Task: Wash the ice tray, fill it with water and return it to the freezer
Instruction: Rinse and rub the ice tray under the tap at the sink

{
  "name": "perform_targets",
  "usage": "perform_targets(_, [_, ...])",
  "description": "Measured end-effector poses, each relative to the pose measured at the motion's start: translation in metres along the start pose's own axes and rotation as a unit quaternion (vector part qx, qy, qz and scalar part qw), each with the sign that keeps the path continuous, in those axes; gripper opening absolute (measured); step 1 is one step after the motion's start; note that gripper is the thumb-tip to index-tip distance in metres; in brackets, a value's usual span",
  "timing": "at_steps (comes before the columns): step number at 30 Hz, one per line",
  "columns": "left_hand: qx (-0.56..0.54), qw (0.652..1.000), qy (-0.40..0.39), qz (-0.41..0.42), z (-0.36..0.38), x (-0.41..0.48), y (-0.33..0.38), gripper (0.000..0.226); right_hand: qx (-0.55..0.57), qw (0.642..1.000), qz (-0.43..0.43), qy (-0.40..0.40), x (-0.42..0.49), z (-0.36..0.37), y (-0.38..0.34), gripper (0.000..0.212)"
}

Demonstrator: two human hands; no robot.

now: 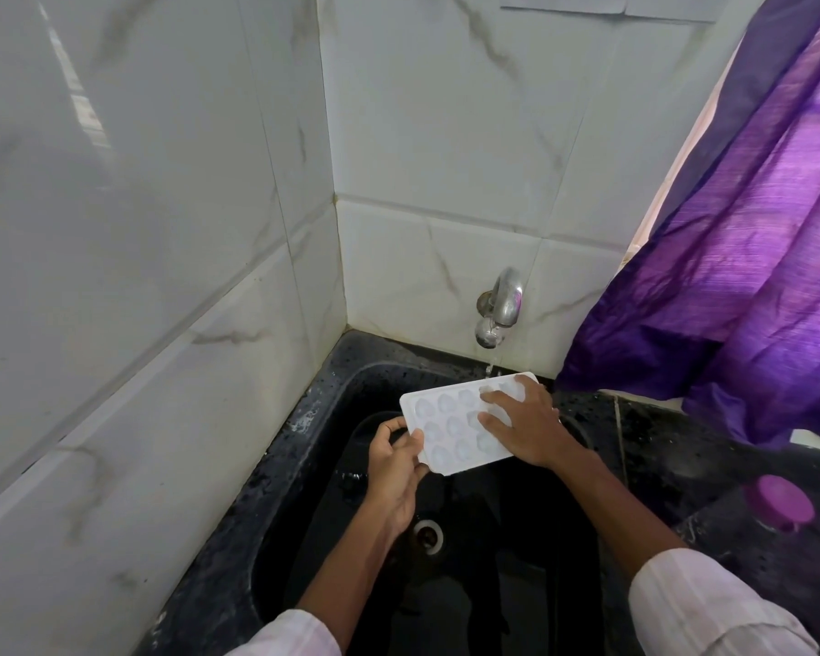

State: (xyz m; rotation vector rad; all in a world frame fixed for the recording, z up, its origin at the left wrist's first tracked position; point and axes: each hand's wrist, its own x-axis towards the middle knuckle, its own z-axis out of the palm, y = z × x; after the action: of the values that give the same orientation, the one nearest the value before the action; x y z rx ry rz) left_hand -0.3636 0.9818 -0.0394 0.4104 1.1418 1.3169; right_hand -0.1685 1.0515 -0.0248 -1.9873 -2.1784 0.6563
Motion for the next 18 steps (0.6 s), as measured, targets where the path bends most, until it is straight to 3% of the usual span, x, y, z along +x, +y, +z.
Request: perform_targets(18, [-0.017,1.000,-0.003,-0.006,0.006,0.006,0.001,0.019,-0.009,1.000,-0.001,0.015,0.014,0.005,0.001,0.044])
